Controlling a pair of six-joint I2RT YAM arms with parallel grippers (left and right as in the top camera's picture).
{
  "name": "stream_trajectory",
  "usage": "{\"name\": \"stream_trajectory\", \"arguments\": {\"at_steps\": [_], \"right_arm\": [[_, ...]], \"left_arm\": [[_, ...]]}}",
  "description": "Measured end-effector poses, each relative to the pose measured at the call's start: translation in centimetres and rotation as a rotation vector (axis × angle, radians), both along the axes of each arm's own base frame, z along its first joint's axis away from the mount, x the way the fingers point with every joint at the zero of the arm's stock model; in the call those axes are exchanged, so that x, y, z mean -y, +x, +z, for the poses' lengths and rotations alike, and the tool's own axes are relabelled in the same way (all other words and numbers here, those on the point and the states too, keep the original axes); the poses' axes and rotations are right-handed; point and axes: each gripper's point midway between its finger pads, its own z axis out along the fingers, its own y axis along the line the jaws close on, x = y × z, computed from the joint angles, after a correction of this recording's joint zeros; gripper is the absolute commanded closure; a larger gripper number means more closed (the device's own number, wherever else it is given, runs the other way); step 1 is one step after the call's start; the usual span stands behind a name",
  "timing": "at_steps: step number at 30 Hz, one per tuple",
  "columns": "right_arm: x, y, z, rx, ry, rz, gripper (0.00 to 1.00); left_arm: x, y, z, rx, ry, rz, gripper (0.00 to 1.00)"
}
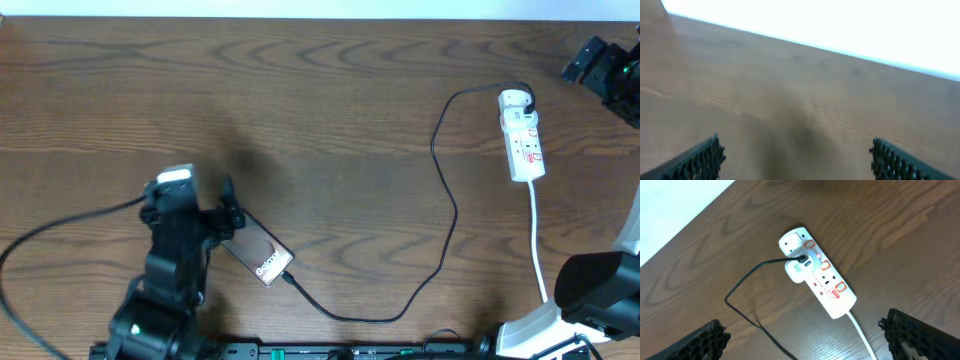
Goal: Plug charger to phone and switch on socket
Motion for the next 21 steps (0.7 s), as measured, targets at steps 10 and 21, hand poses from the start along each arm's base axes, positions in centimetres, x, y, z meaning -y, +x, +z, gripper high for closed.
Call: {"name": "stream_trajectory", "arguments": {"at_steps": [10, 21], "right_arm": [[0.0, 0.0, -0.1, -0.002, 0.002, -0.002, 0.01], [0.0, 0.0, -0.1, -0.002, 0.002, -0.002, 0.01]], "left_arm": [[-1.9, -0.4, -2.0, 0.415, 0.023, -0.007, 0.08], [-3.6, -1.6, -5.4, 0.306, 0.110, -0.008, 0.08]]}}
